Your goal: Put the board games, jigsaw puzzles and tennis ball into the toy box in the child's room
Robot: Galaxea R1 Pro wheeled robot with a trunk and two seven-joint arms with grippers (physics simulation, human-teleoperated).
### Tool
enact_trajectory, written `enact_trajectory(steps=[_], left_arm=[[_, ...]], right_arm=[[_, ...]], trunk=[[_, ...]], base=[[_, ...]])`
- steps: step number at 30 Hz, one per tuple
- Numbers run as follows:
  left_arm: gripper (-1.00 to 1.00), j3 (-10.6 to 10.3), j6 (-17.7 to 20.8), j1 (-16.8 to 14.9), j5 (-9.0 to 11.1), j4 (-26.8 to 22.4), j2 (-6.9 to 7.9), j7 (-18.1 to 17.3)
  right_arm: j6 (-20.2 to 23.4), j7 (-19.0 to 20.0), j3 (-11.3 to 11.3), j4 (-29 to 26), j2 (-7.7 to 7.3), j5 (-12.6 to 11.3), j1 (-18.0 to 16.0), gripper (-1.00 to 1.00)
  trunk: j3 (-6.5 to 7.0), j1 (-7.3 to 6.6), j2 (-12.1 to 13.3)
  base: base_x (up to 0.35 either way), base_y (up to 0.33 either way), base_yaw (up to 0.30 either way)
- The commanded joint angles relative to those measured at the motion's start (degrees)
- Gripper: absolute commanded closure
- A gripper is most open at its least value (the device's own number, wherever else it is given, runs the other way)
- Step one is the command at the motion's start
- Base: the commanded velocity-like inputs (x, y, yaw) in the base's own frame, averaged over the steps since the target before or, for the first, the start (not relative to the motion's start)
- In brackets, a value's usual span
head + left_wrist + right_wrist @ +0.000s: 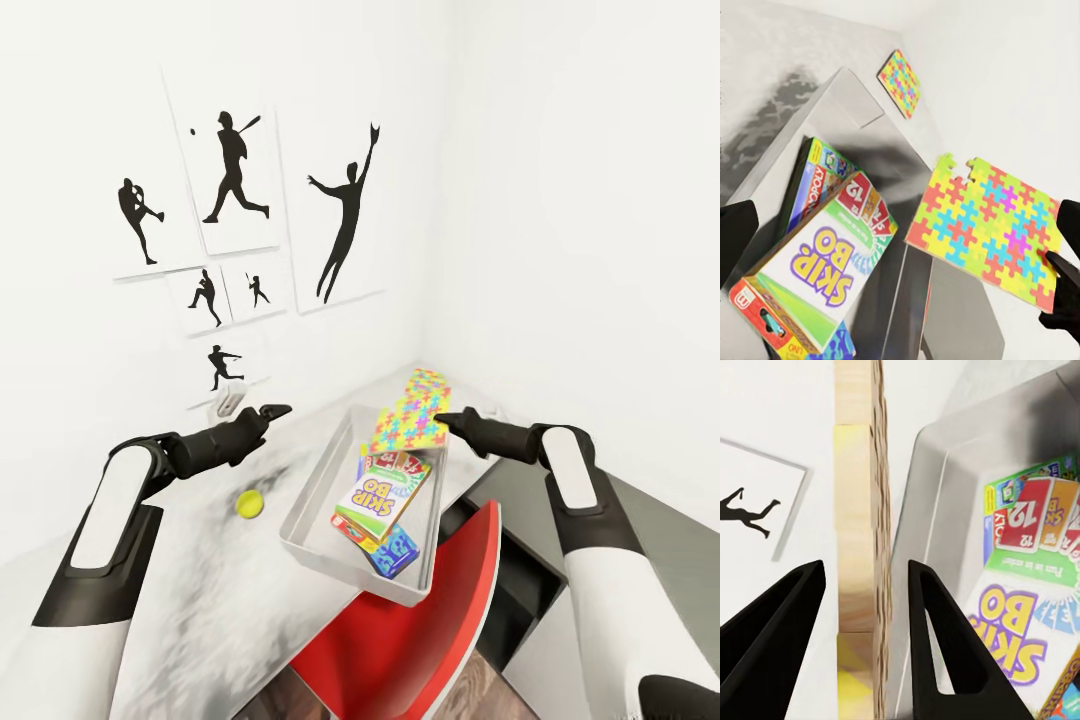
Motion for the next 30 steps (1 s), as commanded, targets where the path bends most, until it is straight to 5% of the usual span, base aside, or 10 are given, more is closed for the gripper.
enact_trajectory(steps=[1, 14, 30], left_arm=[[-1.0, 0.0, 0.0, -0.1, 0.6, 0.0, 0.01, 0.6], [-1.0, -0.2, -0.3, -0.4, 0.7, 4.4, -0.5, 0.1], [-1.0, -0.3, -0.4, -0.8, 0.7, 6.0, -0.6, 0.1]], right_arm=[[0.3, -0.7, -0.1, 0.1, 0.4, 0.0, -0.3, 1.0], [-6.6, -2.7, 0.1, 3.3, 2.17, -0.2, -1.3, 1.0], [-7.8, -2.8, 0.2, 6.5, 3.3, -2.3, -1.5, 1.0]], trunk=[[-0.13, 0.04, -0.1], [-0.13, 0.04, -0.1], [-0.13, 0.04, -0.1]], base=[[0.0, 0.0, 0.0], [0.0, 0.0, 0.0], [0.0, 0.0, 0.0]])
